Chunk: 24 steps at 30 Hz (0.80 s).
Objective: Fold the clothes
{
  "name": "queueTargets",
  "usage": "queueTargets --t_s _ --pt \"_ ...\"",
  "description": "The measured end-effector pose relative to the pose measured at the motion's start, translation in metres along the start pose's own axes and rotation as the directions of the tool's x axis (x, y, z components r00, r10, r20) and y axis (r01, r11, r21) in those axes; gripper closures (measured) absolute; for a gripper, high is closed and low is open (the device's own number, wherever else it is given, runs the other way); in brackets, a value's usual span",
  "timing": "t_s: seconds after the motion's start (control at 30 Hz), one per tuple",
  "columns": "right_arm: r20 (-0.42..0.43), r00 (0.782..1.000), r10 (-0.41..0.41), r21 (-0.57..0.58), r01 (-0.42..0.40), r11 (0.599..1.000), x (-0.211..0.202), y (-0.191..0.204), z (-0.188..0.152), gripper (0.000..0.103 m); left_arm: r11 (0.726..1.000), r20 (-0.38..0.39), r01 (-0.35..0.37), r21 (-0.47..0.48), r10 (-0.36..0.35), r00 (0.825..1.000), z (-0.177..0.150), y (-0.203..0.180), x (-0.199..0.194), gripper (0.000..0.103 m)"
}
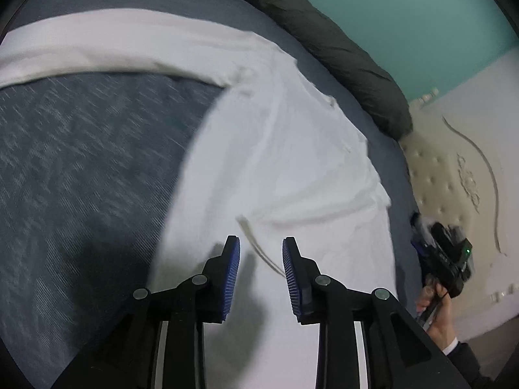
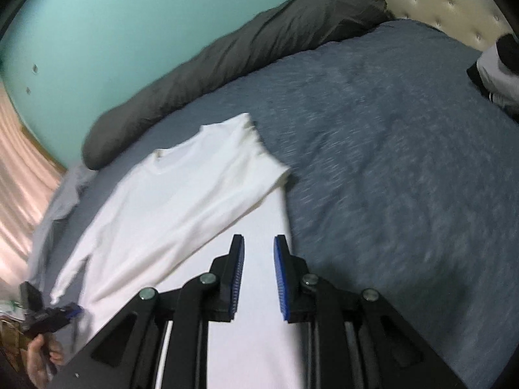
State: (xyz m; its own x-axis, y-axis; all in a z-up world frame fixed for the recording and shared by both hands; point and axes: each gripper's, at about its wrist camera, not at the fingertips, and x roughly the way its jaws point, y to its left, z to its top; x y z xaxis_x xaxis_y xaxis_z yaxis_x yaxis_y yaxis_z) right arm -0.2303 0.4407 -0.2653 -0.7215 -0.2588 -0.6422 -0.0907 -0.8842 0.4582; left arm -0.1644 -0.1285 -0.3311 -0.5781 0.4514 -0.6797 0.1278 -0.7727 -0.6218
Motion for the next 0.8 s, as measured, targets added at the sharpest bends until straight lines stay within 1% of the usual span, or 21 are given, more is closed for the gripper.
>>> queueTargets --t_s 0.07,0.23,0.33,0.4,0.47,0.5,0.6,0.73,0.77,0.8 --pt "0.007 0.999 0.038 0.028 -0.038 0.999 -0.007 0.008 -0.01 0.084 1.0 -0.026 0.002 0.019 -0.002 1.0 -0.008 -0.011 0.005 0.072" --pt "0.031 0.996 0.082 0.09 -0.085 0.992 -0.024 0.021 -0.033 0.083 0.999 -0.081 -0.005 0.044 0.009 0.997 -0.026 -0.036 0.023 0.072" --pt "0.049 0.992 0.119 0.156 -0.125 0.98 -0.027 0.019 -0.045 0.082 0.997 -0.09 -0.044 0.061 0.049 0.995 -0.032 -0.044 0.032 0.072" --pt "0.047 0.992 0.117 0.165 -0.123 0.979 -0.023 0.019 -0.048 0.08 0.996 -0.088 -0.065 0.067 0.07 0.994 -0.033 -0.046 0.035 0.072" --pt "0.037 0.994 0.103 0.135 -0.107 0.985 -0.023 0.023 -0.05 0.08 0.993 -0.083 -0.1 0.07 0.106 0.991 -0.033 -0.046 0.04 0.072" --pt "0.043 0.994 0.1 0.127 -0.105 0.986 -0.026 0.023 -0.052 0.08 0.992 -0.082 -0.106 0.064 0.111 0.99 -0.033 -0.045 0.042 0.072" --pt "0.065 0.989 0.13 0.141 -0.138 0.98 -0.027 0.019 -0.058 0.08 0.992 -0.081 -0.114 0.062 0.119 0.99 -0.032 -0.045 0.048 0.072" --pt "0.05 0.99 0.134 0.171 -0.141 0.975 -0.024 0.009 -0.063 0.08 0.992 -0.091 -0.11 0.054 0.114 0.989 -0.032 -0.043 0.055 0.073" --pt "0.049 0.99 0.133 0.181 -0.14 0.973 -0.023 0.007 -0.064 0.08 0.993 -0.09 -0.109 0.052 0.114 0.989 -0.032 -0.043 0.056 0.074" --pt "0.049 0.99 0.133 0.191 -0.14 0.972 -0.022 0.005 -0.064 0.08 0.993 -0.089 -0.108 0.049 0.113 0.99 -0.031 -0.043 0.057 0.077"
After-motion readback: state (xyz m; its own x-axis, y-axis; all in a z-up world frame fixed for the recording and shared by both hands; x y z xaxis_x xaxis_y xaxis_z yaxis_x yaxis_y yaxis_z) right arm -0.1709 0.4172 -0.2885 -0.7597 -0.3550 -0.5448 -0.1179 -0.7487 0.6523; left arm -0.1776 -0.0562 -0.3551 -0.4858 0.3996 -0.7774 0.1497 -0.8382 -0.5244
